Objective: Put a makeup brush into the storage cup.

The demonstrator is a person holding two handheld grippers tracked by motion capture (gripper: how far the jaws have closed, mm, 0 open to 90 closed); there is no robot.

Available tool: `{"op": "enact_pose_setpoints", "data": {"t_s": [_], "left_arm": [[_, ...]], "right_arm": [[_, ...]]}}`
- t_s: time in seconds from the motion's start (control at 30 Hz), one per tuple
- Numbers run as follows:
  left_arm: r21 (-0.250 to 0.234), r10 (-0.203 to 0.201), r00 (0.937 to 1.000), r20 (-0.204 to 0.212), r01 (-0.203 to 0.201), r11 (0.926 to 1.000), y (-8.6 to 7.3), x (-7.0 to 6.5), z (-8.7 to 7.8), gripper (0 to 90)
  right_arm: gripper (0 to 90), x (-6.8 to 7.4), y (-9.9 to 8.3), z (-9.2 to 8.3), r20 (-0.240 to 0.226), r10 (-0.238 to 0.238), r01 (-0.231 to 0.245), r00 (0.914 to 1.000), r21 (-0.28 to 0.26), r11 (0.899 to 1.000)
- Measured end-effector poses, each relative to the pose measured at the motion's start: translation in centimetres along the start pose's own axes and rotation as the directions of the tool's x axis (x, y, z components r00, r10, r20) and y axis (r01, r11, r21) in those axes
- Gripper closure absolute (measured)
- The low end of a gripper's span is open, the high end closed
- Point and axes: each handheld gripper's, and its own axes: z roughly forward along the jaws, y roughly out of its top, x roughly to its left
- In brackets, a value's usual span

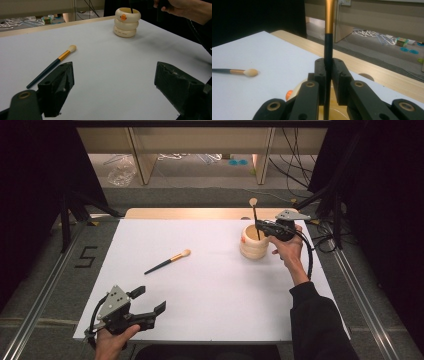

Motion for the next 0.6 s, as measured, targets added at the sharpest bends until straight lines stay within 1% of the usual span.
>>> {"op": "enact_pose_setpoints", "data": {"t_s": [0.1,0.17,0.2,0.23,0.3,0.37,0.5,0.53,0.6], "left_arm": [[0.000,0.001,1.0000,0.001,-0.001,1.0000,0.00,-0.01,0.00,15.7],[0.000,0.001,1.0000,0.001,-0.001,1.0000,0.00,-0.01,0.00,15.7],[0.001,0.001,1.0000,0.000,-0.001,1.0000,0.00,-0.01,0.00,15.7],[0.000,0.001,1.0000,0.001,-0.001,1.0000,0.00,-0.01,0.01,15.7],[0.001,0.001,1.0000,0.001,-0.001,1.0000,0.00,-0.02,0.01,15.7],[0.001,-0.002,1.0000,0.001,0.002,1.0000,-0.01,-0.04,0.01,15.7],[0.001,0.001,1.0000,0.001,-0.001,1.0000,0.00,-0.01,0.00,15.7],[0.001,0.001,1.0000,0.001,-0.001,1.0000,0.00,-0.01,-0.01,15.7],[0.001,0.001,1.0000,0.001,-0.001,1.0000,0.00,-0.03,0.00,15.7]], "right_arm": [[83.5,-0.04,-0.06,0.09,0.007,-0.007,0.007,1.0000,-0.012,1.000],[83.5,-0.08,-0.11,0.13,-0.003,-0.009,0.009,1.0000,-0.006,1.000],[83.5,-0.02,-0.16,0.12,0.001,-0.002,0.002,1.0000,0.004,1.000],[83.5,-0.06,-0.18,0.15,0.004,-0.007,0.007,1.0000,0.004,1.000],[83.5,-0.10,-0.26,0.22,-0.006,-0.007,0.007,1.0000,0.003,1.000],[83.5,-0.10,-0.32,0.25,0.003,-0.004,0.004,1.0000,0.008,1.000],[83.5,-0.11,-0.47,0.36,0.003,-0.001,0.001,1.0000,0.010,1.000],[83.5,-0.12,-0.48,0.32,0.001,-0.002,0.002,1.0000,0.023,1.000],[83.4,-0.10,-0.56,0.38,0.002,0.000,0.000,1.0000,0.024,1.000]]}}
